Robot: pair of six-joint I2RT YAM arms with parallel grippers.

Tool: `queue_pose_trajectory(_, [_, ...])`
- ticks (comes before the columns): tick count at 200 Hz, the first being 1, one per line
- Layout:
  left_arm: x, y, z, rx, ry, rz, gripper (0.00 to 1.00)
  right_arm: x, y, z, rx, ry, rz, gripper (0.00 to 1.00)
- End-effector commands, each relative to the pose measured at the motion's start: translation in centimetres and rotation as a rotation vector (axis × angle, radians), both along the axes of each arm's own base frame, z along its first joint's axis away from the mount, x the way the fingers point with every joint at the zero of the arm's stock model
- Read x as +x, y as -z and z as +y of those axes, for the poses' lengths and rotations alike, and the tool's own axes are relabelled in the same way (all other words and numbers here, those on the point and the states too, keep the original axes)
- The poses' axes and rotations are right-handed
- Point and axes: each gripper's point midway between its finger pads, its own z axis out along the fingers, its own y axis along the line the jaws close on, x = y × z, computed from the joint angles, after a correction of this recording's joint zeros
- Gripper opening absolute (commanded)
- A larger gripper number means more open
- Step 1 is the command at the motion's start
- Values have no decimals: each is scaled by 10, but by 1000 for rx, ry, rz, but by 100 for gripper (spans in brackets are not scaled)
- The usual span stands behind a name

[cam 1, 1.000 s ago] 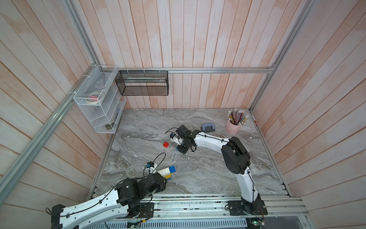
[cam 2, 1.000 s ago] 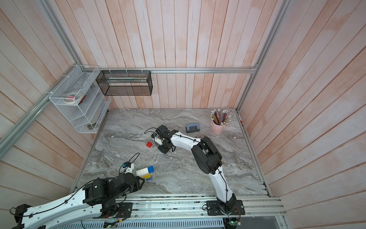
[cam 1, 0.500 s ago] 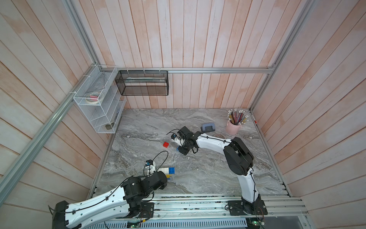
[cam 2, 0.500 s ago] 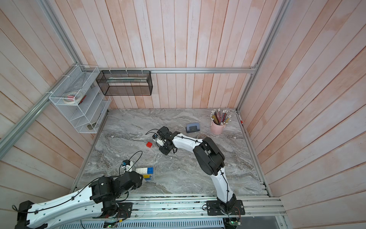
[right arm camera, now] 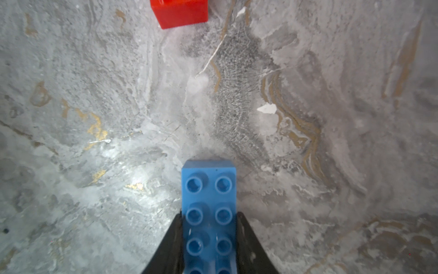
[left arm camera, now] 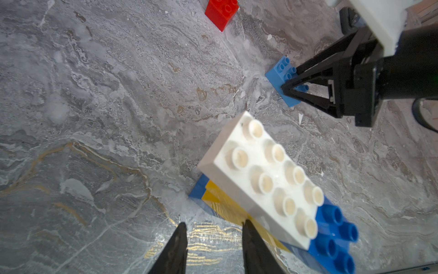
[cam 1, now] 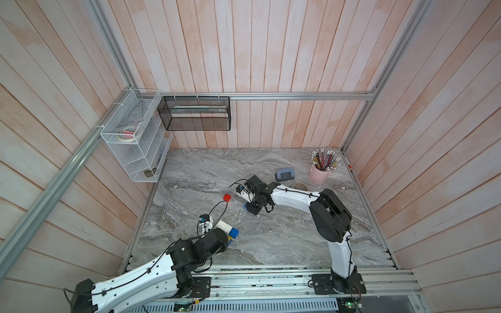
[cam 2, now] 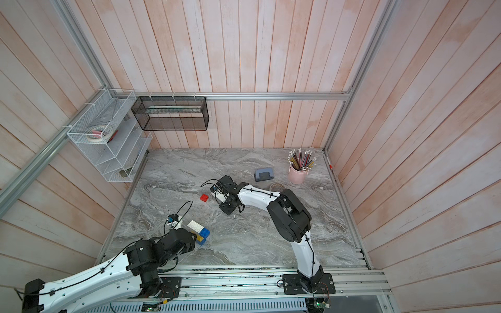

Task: Assemble a spoon with lego
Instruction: Pick up the lego brick from the center of the board, then assemble the lego brick with the lego brick.

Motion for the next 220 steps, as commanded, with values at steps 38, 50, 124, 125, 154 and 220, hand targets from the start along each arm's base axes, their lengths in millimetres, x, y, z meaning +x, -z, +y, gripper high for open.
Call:
queue_pose_trajectory(38, [-8, 10, 8, -24, 7, 9, 41, -34, -11, 5, 8, -9, 92, 17])
queue_pose_trajectory(50, [-9, 9, 9, -30, 7, 7, 41, -36, -16, 8, 23, -12, 95, 17])
queue_pose_trajectory(124, [-16, 1, 13, -68, 3, 19, 41, -30, -71, 18, 88, -2, 62, 15])
queue_pose_trajectory(125, [-17, 1, 12, -71, 5, 19, 41, -30, -71, 18, 87, -2, 63, 15])
queue_pose_trajectory(154, [-18, -2, 11, -86, 7, 20, 41, -30, -85, 15, 89, 2, 48, 14])
queue_pose_trajectory(220, [-24, -49, 16, -129, 8, -37, 41, -38, -138, 16, 154, -7, -7, 14])
